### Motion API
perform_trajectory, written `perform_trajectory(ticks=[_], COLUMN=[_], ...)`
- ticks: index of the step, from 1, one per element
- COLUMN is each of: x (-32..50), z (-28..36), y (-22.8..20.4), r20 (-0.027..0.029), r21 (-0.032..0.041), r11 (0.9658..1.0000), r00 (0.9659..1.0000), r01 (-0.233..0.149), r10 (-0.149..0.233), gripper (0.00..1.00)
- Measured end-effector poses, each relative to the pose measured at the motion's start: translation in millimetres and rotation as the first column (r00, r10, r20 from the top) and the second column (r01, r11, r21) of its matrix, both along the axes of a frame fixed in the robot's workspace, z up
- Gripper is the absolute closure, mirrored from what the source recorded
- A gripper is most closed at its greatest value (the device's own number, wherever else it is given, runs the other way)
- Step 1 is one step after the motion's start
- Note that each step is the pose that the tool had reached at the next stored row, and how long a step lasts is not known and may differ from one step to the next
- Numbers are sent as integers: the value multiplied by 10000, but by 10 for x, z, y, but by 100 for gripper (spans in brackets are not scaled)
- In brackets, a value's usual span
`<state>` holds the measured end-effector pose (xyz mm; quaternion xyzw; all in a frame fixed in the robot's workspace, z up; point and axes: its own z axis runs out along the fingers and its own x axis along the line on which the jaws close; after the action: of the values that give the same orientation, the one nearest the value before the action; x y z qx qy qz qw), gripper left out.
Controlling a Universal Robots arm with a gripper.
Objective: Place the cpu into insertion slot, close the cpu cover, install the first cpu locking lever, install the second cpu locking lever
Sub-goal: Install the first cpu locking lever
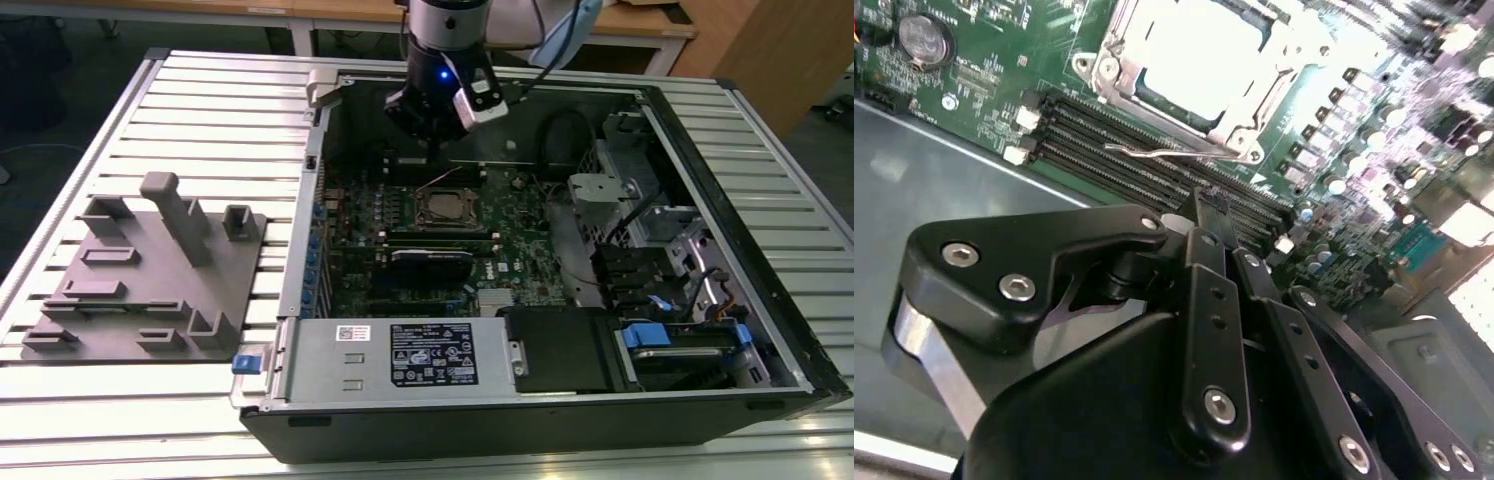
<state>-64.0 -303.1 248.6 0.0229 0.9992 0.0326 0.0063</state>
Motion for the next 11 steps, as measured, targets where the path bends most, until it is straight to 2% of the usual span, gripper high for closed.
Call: perform_trajectory(ticks=[9, 10, 11], x=[8, 8, 9], z=[-83, -202, -214], y=[-1, -1, -1], r20=[-2, -4, -2], r21=[21, 46, 61], r11=[10000, 10000, 10000], r00=[10000, 10000, 10000], r01=[0, 0, -1], r10=[0, 0, 1], gripper=[89, 89, 89])
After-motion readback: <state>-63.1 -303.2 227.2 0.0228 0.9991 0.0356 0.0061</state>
